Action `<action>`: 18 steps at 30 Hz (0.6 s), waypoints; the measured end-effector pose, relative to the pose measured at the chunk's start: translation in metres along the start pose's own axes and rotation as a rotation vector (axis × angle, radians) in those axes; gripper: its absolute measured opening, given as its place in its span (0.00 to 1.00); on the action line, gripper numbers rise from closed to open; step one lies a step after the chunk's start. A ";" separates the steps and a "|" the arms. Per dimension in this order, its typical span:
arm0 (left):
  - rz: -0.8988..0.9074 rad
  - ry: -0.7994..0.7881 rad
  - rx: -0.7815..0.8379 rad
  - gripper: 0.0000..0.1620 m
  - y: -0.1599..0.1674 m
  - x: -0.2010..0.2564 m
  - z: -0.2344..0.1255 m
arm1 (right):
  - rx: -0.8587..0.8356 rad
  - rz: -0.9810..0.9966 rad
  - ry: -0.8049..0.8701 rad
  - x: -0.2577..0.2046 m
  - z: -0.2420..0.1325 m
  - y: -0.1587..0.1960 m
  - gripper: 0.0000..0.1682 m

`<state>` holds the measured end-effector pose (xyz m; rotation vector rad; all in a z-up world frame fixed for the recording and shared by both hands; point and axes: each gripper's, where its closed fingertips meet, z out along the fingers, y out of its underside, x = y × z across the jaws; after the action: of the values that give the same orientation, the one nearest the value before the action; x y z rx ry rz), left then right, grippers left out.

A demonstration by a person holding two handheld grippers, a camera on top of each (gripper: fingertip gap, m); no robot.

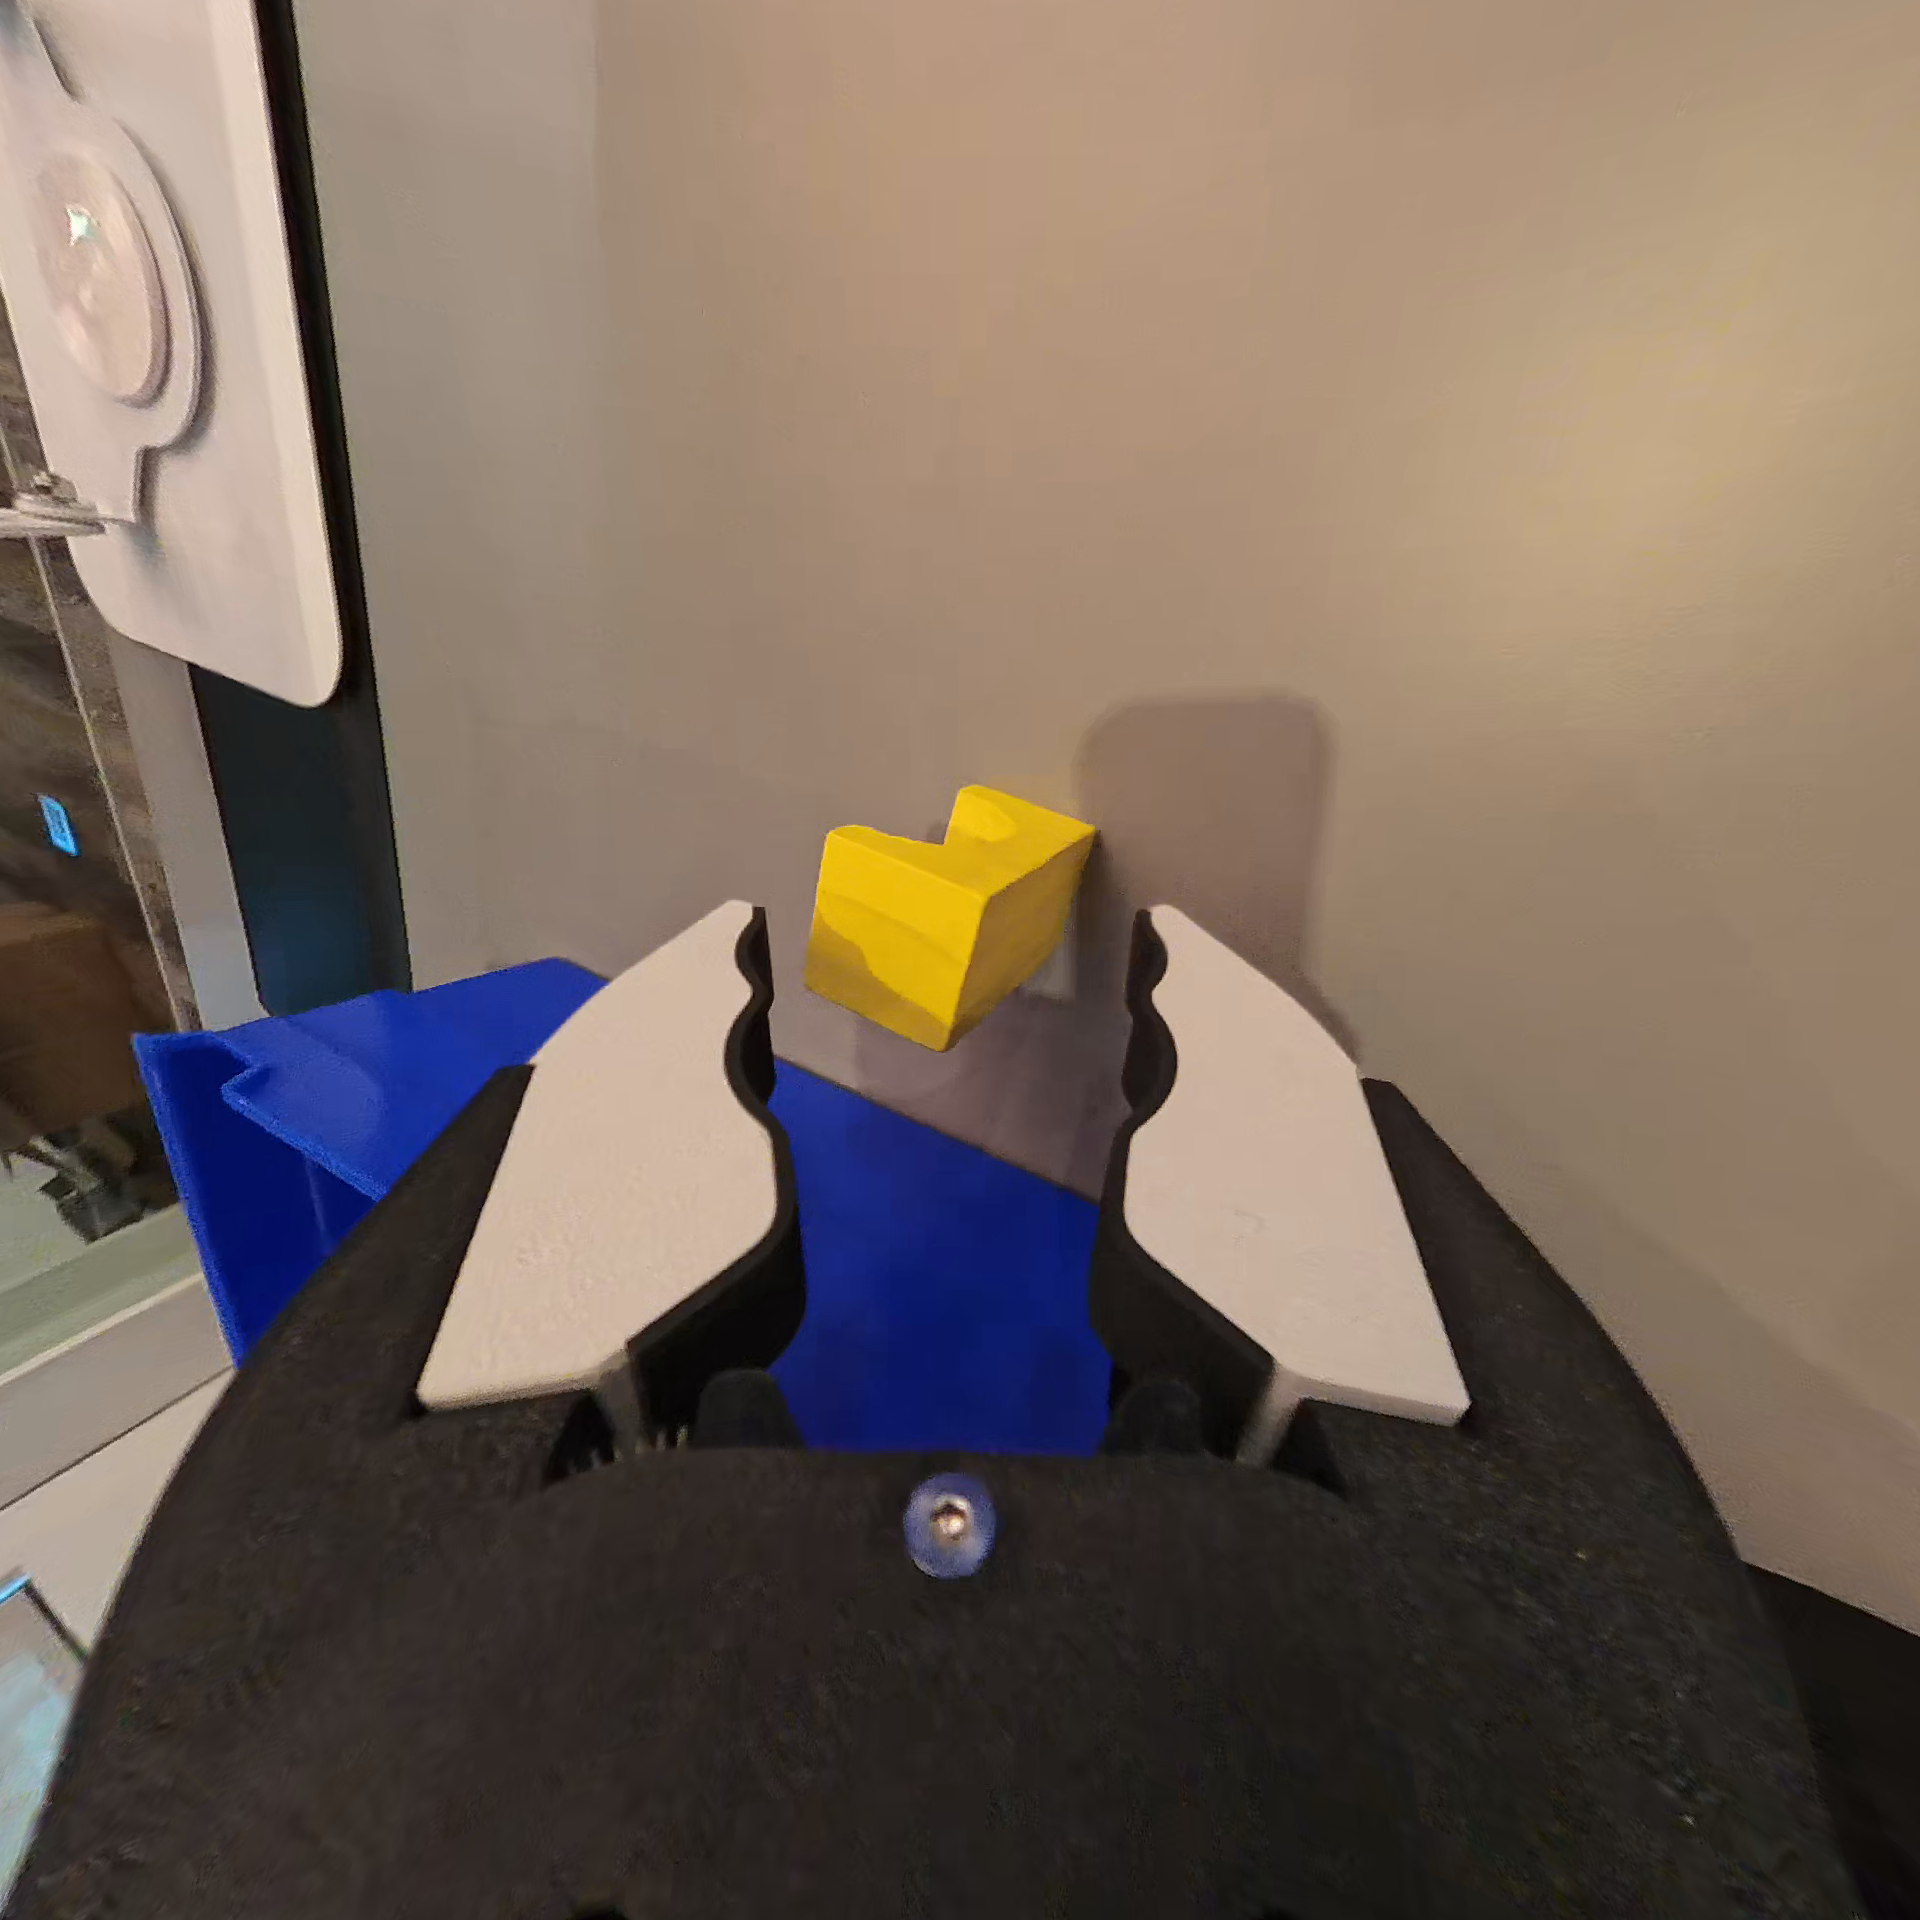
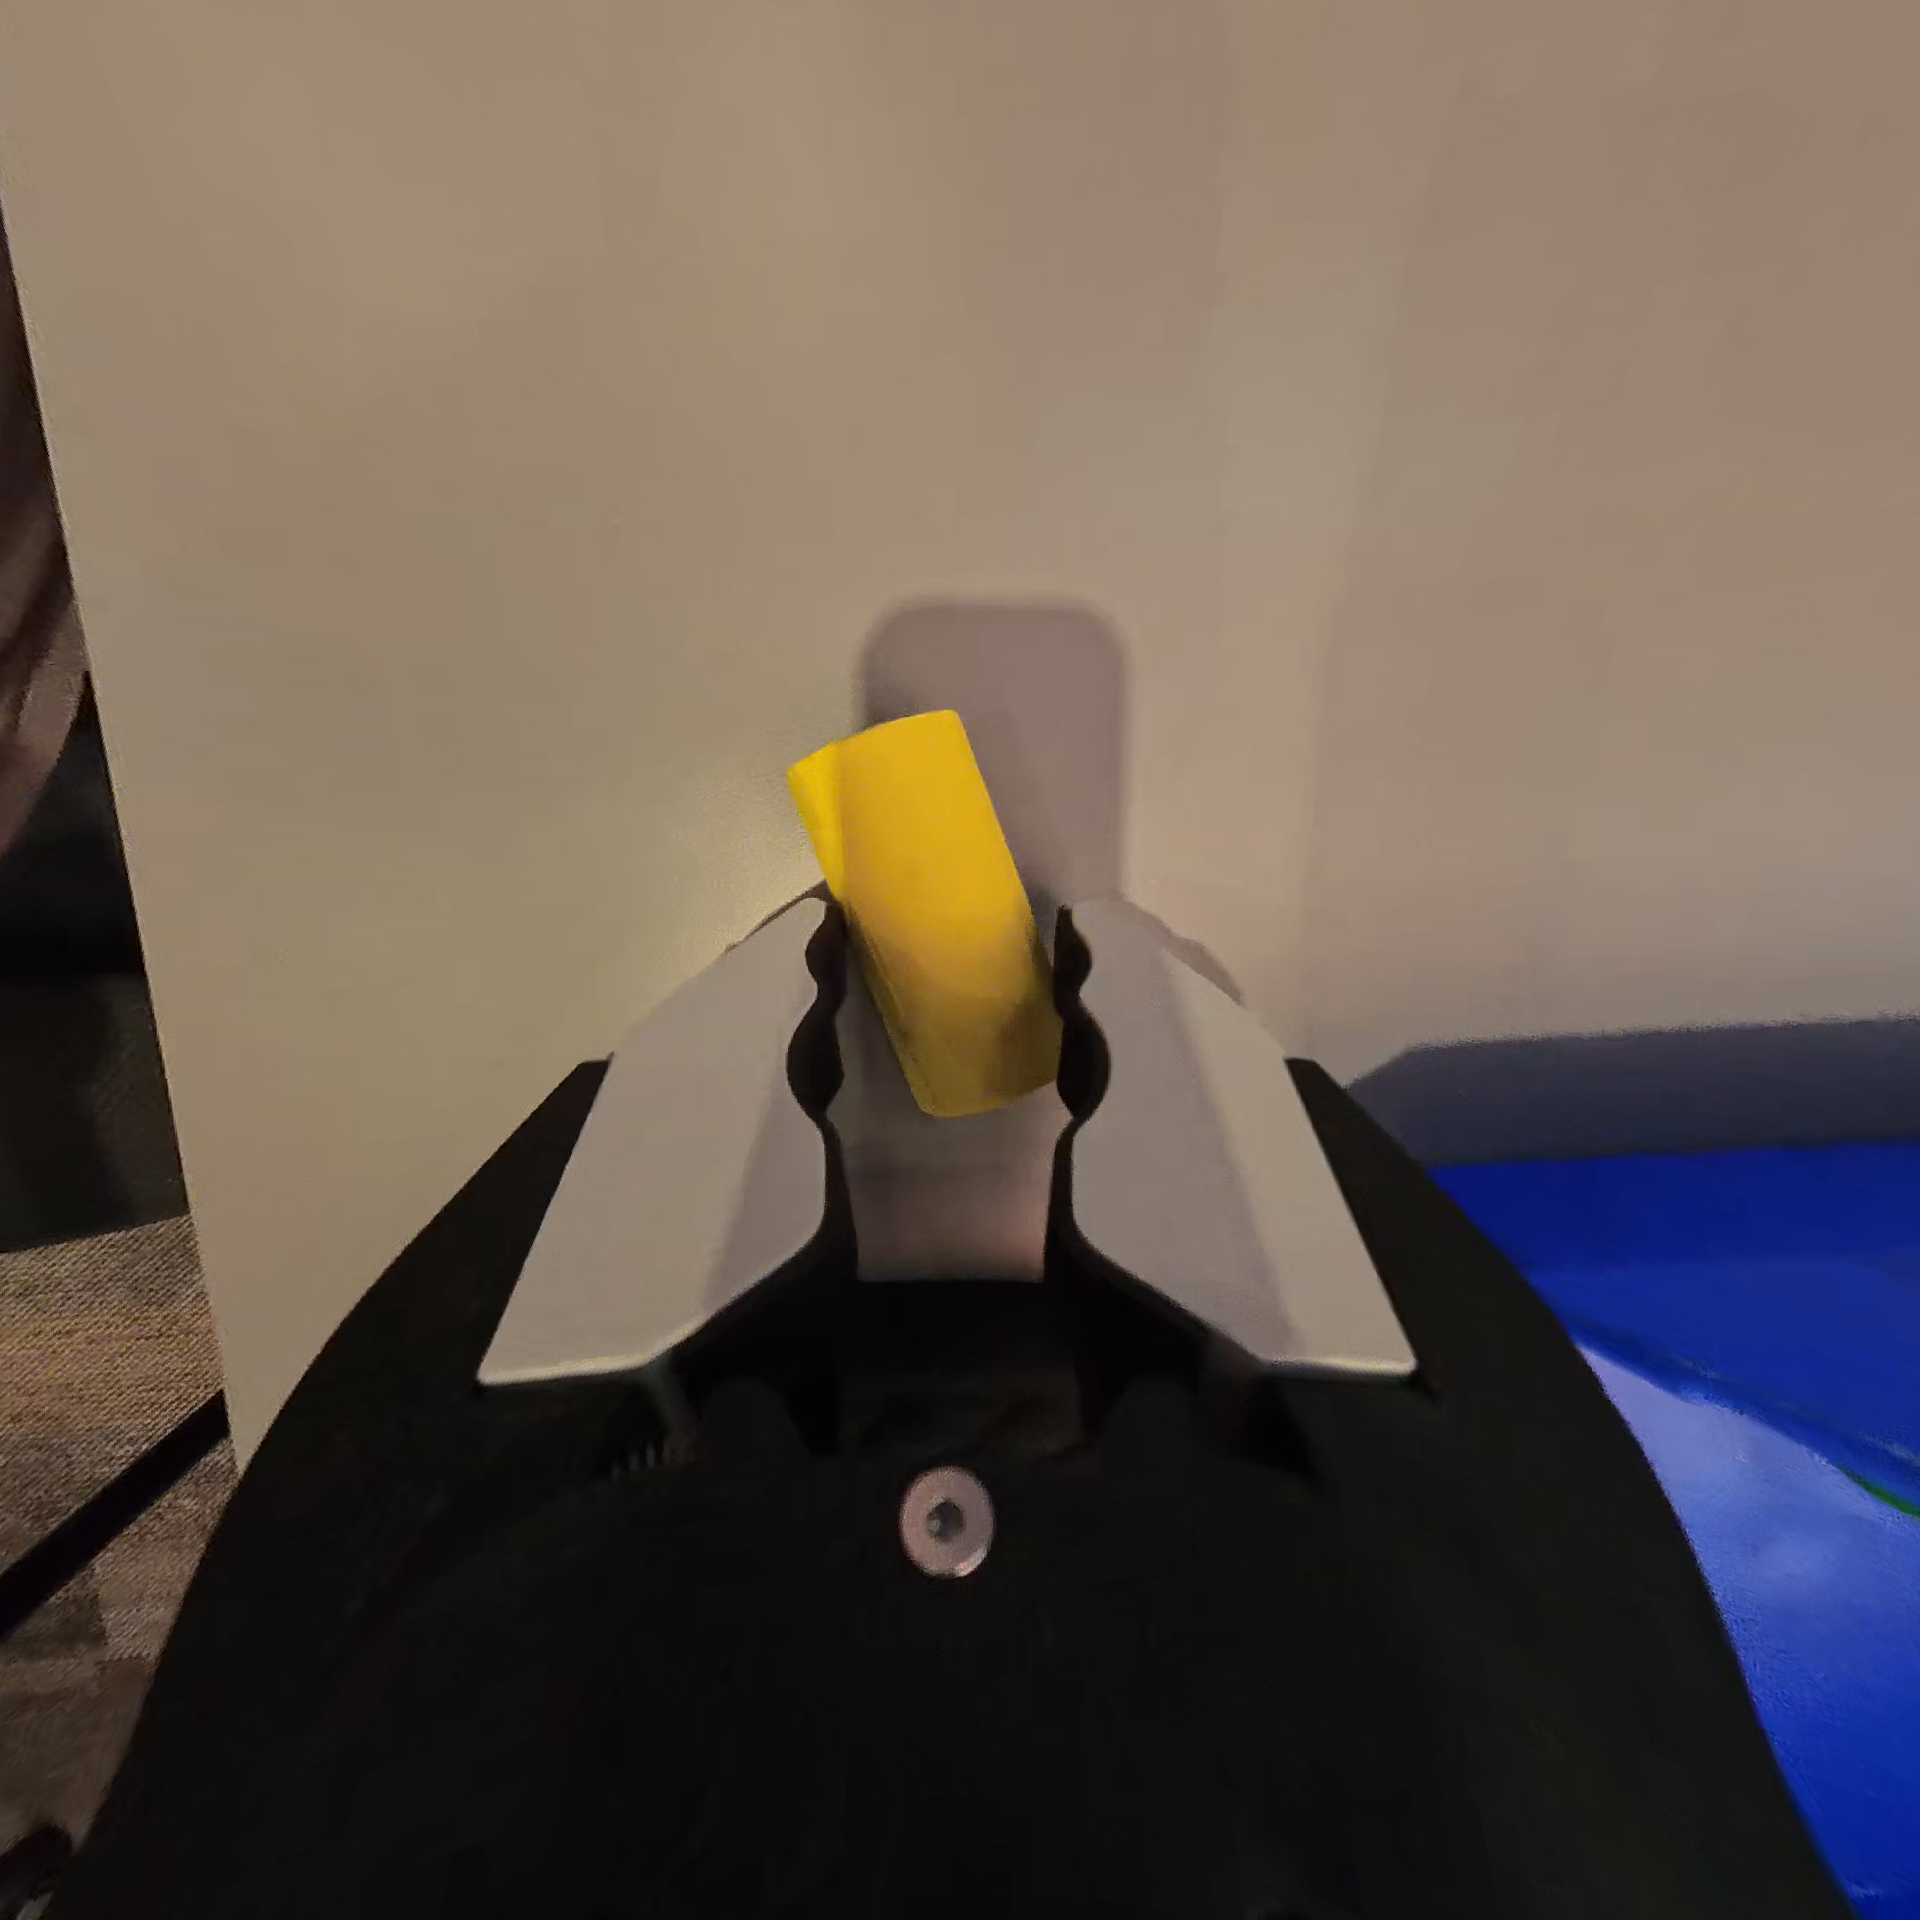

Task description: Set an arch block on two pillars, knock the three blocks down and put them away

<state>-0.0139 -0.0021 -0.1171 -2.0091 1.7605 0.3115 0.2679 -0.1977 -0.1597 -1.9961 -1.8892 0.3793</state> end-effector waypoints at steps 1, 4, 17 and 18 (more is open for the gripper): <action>-0.002 -0.010 -0.014 0.39 0.001 -0.002 0.002 | 0.003 -0.003 -0.011 -0.001 -0.001 -0.002 0.23; -0.034 -0.004 -0.043 0.35 0.002 -0.005 0.004 | 0.090 -0.035 0.044 0.007 -0.019 -0.019 0.22; 0.186 -0.127 -0.326 0.36 0.017 -0.012 0.029 | 0.051 0.809 0.616 0.187 -0.124 0.100 0.20; 0.179 -0.122 -0.314 0.35 0.016 -0.011 0.028 | 0.028 0.834 0.604 0.192 -0.112 0.106 0.20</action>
<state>-0.0281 0.0195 -0.1392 -1.9876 1.9123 0.7957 0.4251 -0.0194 -0.0951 -2.4298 -0.6499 -0.0152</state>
